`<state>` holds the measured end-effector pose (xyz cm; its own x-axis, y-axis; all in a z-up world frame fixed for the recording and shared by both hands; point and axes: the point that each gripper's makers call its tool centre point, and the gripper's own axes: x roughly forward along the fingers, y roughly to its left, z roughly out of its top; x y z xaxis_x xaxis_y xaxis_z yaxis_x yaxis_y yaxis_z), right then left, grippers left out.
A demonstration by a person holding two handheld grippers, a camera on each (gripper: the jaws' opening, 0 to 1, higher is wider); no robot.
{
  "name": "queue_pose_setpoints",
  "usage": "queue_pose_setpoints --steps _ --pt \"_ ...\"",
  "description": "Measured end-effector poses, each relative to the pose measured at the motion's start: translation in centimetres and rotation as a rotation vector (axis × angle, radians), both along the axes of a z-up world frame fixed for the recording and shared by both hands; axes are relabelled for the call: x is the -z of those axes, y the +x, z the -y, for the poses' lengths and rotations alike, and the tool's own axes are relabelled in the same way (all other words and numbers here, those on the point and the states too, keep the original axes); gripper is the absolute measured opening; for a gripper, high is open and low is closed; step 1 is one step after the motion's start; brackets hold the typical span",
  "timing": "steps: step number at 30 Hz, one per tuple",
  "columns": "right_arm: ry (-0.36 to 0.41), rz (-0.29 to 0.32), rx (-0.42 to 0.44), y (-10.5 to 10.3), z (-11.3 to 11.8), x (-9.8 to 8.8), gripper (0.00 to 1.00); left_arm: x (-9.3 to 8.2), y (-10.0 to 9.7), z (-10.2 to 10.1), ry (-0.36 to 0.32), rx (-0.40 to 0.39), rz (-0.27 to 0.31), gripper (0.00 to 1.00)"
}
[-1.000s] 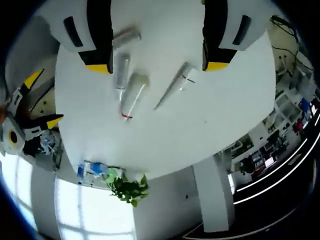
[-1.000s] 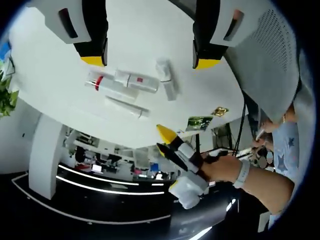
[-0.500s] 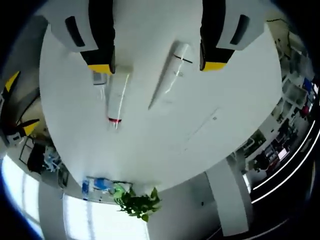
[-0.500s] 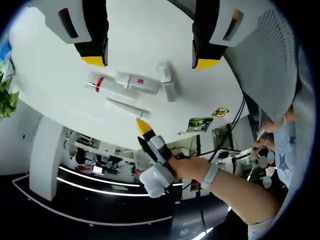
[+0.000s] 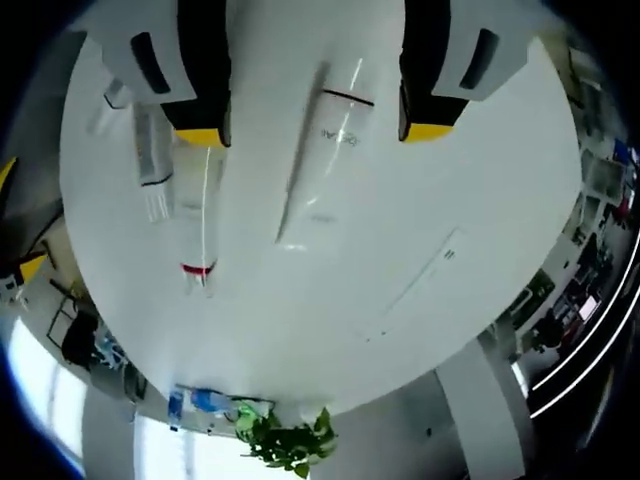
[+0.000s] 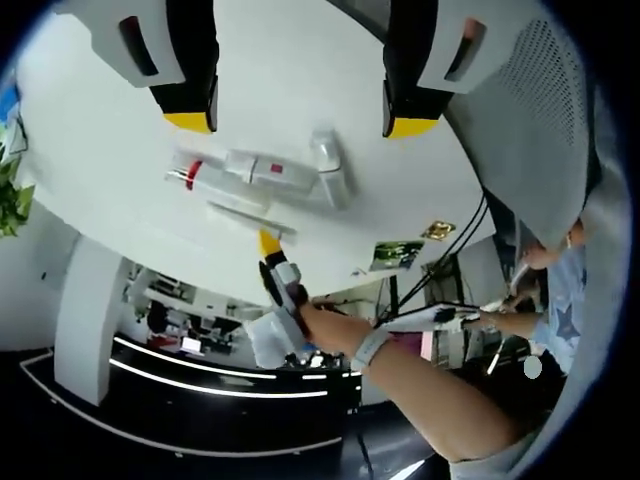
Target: Arrange the skincare products in the storage area until every visible bottle or jar stands upright without overlapping.
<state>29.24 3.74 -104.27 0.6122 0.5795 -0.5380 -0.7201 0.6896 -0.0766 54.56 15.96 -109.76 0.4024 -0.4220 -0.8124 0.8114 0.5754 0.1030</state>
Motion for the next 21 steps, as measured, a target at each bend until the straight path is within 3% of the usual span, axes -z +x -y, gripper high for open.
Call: queue_pose_setpoints --steps 5,9,13,17,21 --pt "-0.001 -0.005 0.003 0.0 0.1 0.1 0.67 1.3 1.3 -0.2 0.034 0.019 -0.02 0.59" --pt "-0.01 -0.011 0.0 0.0 0.1 0.3 0.67 2.0 2.1 -0.4 0.023 0.0 -0.05 0.57" --pt "-0.012 -0.016 0.003 0.0 0.2 0.4 0.66 2.9 1.8 -0.4 0.046 0.027 -0.078 0.54" --pt "-0.016 -0.02 0.002 0.0 0.2 0.5 0.66 3.3 1.9 0.1 0.051 0.064 -0.069 0.41" --pt "-0.02 -0.022 0.001 0.0 0.2 0.6 0.66 4.0 1.6 0.7 0.058 0.089 -0.085 0.44"
